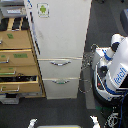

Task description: Opening the fridge

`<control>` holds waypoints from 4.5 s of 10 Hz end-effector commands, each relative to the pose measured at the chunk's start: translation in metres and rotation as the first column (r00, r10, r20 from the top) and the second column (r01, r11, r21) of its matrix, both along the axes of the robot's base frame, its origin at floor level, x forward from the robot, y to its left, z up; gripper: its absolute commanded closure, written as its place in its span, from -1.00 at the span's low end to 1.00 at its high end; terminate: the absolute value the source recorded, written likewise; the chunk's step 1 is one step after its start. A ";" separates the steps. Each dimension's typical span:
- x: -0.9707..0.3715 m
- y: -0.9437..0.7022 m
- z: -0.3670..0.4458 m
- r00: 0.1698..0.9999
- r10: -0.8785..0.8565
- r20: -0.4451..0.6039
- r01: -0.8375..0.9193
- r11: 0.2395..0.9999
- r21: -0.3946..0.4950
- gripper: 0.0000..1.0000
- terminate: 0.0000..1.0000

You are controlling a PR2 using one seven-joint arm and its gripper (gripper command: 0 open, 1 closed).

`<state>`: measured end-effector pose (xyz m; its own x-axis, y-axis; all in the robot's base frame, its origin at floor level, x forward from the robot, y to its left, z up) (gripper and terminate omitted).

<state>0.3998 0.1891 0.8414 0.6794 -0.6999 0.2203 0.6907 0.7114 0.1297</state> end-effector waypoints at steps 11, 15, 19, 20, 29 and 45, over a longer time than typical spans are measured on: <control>0.141 -0.065 0.068 1.000 0.013 -0.024 -0.016 0.992 -0.128 -1.00 -1.00; 0.204 -0.071 0.101 0.995 0.088 0.036 -0.083 0.988 -0.127 -1.00 -1.00; 0.288 -0.033 0.148 0.957 0.286 0.058 -0.277 0.953 -0.120 -1.00 -1.00; 0.303 -0.025 0.152 0.940 0.337 0.056 -0.332 0.939 -0.090 -1.00 -1.00; 0.403 0.057 0.207 0.838 0.540 0.082 -0.537 0.842 -0.061 -1.00 -1.00; 0.526 0.084 0.248 0.795 0.593 -0.125 -0.605 0.790 -0.101 -1.00 -1.00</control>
<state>0.9024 0.2695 1.1065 0.9600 -0.1161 0.2548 0.1126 0.9932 0.0283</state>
